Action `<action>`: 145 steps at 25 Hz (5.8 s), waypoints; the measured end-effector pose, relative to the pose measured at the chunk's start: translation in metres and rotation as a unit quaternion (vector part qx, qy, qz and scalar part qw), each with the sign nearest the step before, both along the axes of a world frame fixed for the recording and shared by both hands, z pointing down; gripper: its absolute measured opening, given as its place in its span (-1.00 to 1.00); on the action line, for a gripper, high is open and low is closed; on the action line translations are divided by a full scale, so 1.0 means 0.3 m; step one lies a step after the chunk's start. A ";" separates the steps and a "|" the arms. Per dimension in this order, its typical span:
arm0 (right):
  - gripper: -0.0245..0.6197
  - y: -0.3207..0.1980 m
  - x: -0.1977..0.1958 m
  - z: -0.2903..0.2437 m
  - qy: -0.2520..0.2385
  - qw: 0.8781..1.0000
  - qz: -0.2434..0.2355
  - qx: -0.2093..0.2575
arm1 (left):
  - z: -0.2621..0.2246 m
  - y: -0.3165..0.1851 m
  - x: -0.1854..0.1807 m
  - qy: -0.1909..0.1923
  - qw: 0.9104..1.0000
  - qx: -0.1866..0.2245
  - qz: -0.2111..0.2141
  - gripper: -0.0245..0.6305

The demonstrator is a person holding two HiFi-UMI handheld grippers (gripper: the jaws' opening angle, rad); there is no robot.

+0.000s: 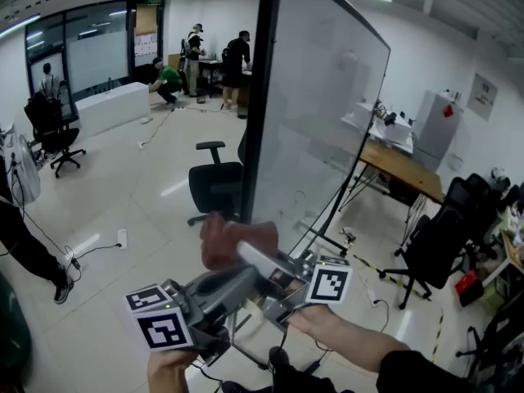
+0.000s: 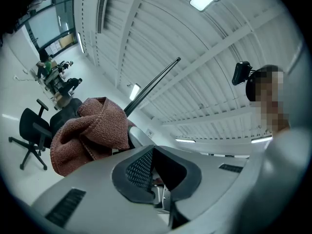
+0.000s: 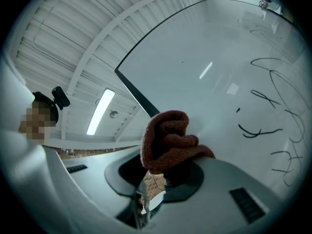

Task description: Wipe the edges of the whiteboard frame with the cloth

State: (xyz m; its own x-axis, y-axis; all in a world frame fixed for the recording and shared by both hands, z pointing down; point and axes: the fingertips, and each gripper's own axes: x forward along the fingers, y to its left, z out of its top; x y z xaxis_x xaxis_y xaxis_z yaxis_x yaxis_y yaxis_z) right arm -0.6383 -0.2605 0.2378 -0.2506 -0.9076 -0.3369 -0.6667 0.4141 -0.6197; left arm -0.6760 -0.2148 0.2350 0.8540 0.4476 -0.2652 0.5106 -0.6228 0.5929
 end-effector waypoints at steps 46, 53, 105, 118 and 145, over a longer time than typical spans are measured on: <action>-0.68 0.035 0.024 -0.363 0.011 0.984 -0.172 0.044 | -0.424 0.057 0.079 0.112 0.990 0.060 -0.059 -0.94; -0.68 0.038 0.037 -0.433 0.034 0.986 -0.154 0.055 | -0.489 0.053 0.083 0.128 0.990 0.052 -0.036 -0.93; -0.69 0.031 0.028 -0.861 0.184 0.976 -0.067 0.092 | -0.871 0.037 0.061 0.175 0.983 0.045 -0.013 -0.93; -0.68 0.023 0.024 -0.916 0.203 0.974 -0.041 0.092 | -0.929 0.016 0.050 0.185 0.980 0.072 -0.017 -0.93; -0.68 0.012 0.019 -1.061 0.237 0.965 0.014 0.107 | -1.055 -0.014 0.036 0.202 0.977 0.075 -0.002 -0.93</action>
State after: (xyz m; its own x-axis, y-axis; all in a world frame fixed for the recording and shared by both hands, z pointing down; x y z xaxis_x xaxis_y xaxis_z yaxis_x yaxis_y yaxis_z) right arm -0.6326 -0.2567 -0.0805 -0.3992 -0.8386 -0.3706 -0.8672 0.4766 -0.1444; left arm -0.6652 -0.2191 -0.0816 0.6952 0.5041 -0.5125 0.6813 -0.6895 0.2460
